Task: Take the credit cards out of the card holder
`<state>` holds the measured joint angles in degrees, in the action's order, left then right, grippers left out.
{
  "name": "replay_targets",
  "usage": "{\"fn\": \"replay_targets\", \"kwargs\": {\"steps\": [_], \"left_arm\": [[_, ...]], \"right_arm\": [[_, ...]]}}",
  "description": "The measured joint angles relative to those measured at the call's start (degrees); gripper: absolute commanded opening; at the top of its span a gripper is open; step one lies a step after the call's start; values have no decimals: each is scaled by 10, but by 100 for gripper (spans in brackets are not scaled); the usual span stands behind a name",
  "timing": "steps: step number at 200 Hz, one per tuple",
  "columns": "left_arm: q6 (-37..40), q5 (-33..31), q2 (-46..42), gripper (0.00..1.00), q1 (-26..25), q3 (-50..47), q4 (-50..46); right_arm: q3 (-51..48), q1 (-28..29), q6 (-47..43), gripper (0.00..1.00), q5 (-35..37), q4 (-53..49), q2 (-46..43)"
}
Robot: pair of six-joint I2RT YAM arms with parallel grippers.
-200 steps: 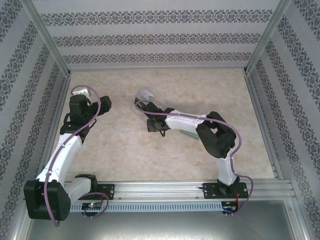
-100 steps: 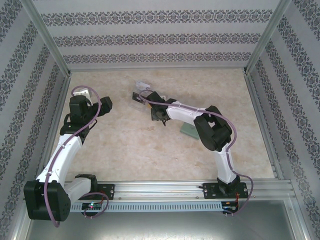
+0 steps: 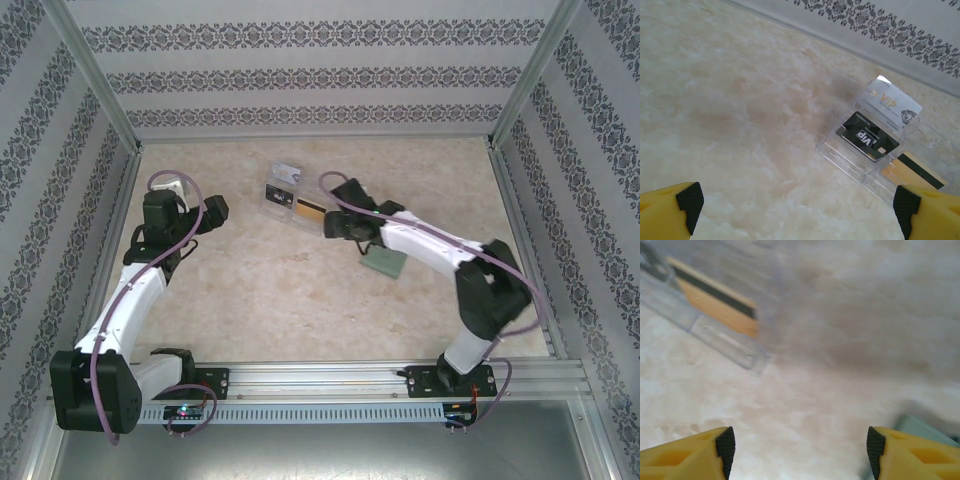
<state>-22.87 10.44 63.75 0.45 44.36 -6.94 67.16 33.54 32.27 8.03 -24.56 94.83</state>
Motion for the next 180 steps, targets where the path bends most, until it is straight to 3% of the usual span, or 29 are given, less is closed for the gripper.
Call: {"fn": "replay_targets", "kwargs": {"steps": [45,90,141,180], "left_arm": [[-2,14,19,99,0,0,0],[-2,18,35,99,-1,5,-3],[-7,41,67,100,-1,21,-19],[-17,55,98,100,-3,49,-41]], "right_arm": [[-123,-125,8,73,-54,-1,-32],[-132,-162,4,69,-108,3,-15],[-139,-152,27,69,-120,17,-8],[-176,-49,119,69,-121,57,-35]]}}
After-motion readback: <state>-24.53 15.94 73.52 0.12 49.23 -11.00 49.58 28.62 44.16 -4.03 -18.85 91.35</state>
